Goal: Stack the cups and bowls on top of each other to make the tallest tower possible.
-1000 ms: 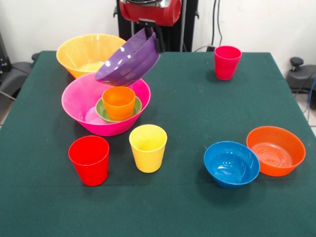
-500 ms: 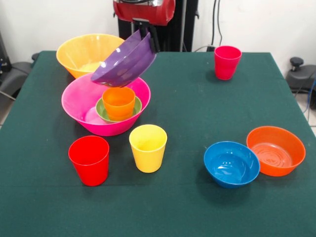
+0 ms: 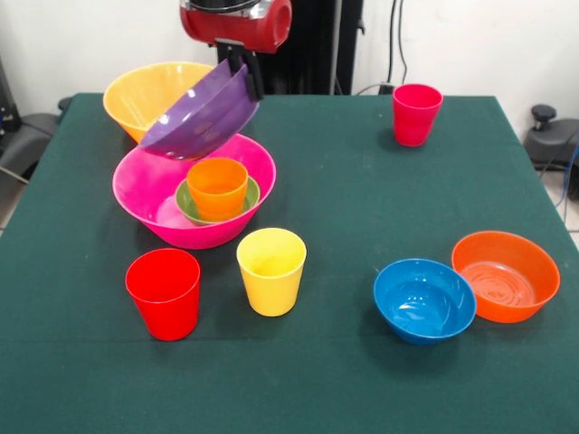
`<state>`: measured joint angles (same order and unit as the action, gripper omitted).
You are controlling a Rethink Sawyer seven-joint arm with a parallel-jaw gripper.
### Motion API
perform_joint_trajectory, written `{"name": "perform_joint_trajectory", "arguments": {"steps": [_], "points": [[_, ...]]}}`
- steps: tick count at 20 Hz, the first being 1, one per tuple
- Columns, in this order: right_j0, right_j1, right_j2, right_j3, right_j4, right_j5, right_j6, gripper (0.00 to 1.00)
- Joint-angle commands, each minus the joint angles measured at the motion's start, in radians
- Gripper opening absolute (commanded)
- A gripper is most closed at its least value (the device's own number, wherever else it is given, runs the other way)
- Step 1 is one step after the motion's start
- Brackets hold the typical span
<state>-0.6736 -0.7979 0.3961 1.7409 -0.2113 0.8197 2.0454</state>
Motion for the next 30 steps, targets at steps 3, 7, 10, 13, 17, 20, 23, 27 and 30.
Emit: {"name": "perform_joint_trajectory", "arguments": {"steps": [3, 7, 10, 13, 17, 20, 23, 27, 30], "points": [[-0.022, 0.074, 0.089, 0.008, -0.095, -0.005, -0.2, 1.0], [-0.028, 0.08, 0.102, 0.005, -0.099, -0.007, -0.199, 1.0], [-0.031, 0.079, 0.11, 0.01, -0.103, -0.012, -0.189, 1.0], [-0.029, 0.072, 0.112, 0.013, -0.106, -0.019, -0.167, 1.0], [-0.041, 0.086, 0.12, 0.035, -0.095, -0.064, -0.134, 1.0], [-0.043, 0.087, 0.126, 0.043, -0.092, -0.069, -0.126, 1.0], [-0.041, 0.086, 0.127, 0.054, -0.097, -0.089, -0.111, 1.0], [-0.026, 0.085, 0.127, 0.047, -0.098, -0.086, -0.099, 1.0], [0.01, 0.058, 0.113, 0.047, -0.097, -0.074, -0.06, 1.0]]}}
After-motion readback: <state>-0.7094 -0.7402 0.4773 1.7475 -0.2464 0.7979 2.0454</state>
